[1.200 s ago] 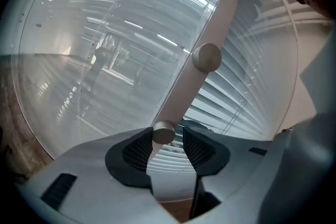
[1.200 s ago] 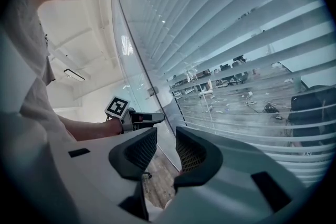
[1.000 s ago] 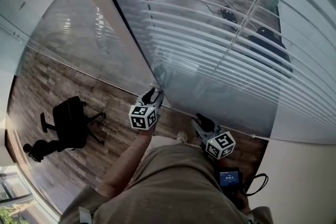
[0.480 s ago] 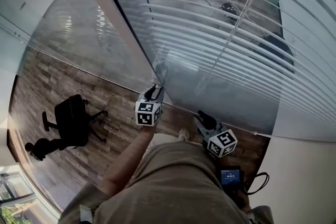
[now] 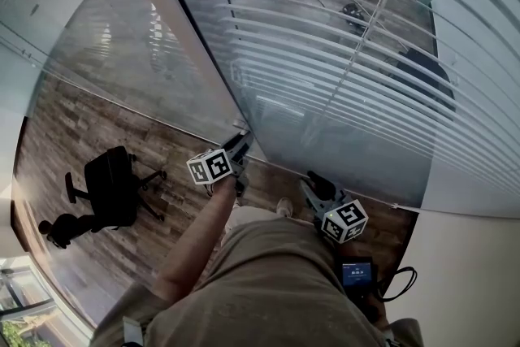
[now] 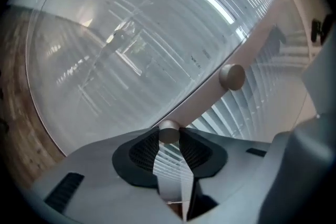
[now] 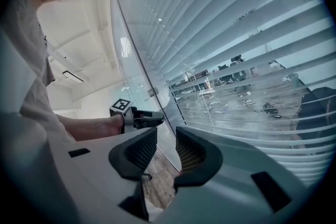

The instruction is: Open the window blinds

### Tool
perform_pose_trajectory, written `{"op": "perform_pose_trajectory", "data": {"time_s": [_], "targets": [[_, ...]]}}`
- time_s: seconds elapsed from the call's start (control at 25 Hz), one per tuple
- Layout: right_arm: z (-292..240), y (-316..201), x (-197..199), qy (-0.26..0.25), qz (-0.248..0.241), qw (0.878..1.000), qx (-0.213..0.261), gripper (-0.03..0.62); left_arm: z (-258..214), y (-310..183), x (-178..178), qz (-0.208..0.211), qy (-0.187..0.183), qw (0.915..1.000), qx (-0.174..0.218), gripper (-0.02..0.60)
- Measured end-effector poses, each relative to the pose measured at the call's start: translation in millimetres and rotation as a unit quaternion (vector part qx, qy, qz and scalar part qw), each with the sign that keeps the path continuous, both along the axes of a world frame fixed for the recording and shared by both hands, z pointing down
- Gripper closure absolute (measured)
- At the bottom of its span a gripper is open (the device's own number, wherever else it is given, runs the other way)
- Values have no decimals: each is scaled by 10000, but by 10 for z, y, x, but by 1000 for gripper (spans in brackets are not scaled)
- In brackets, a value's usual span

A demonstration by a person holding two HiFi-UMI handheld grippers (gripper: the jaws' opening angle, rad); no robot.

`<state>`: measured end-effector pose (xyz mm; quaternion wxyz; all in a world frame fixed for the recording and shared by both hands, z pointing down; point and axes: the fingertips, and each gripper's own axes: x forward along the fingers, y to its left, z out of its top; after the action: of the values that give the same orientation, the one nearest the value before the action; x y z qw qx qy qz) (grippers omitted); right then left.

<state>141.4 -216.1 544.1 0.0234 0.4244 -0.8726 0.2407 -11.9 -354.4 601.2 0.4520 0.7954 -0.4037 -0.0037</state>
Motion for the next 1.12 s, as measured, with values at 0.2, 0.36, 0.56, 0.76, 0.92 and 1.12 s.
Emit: {"op": "perform_pose_trajectory", "data": {"time_s": [0.2, 0.36, 0.56, 0.76, 0.92, 1.12], "targets": [[-23, 5, -31, 6, -28, 10000, 6, 476, -17, -11, 5, -244, 1594, 9844, -697, 446], [-6, 11, -65, 1, -33, 10000, 15, 476, 12, -26, -20, -401, 2409, 9646, -992, 446], [52, 106, -101, 11, -35, 10000, 45, 476, 65, 44, -34, -463, 3035, 9441, -1204, 446], [-49, 77, -118, 28, -46, 10000, 30, 476, -43, -15, -30, -436, 3252, 9360, -1276, 446], [-25, 82, -112, 26, -31, 10000, 42, 476, -54, 5, -30, -358, 2806, 9548, -920, 444], [-59, 73, -34, 12, 78, 9999, 63, 476, -94, 177, -7, -86, 1587, 9866, -376, 417]]}}
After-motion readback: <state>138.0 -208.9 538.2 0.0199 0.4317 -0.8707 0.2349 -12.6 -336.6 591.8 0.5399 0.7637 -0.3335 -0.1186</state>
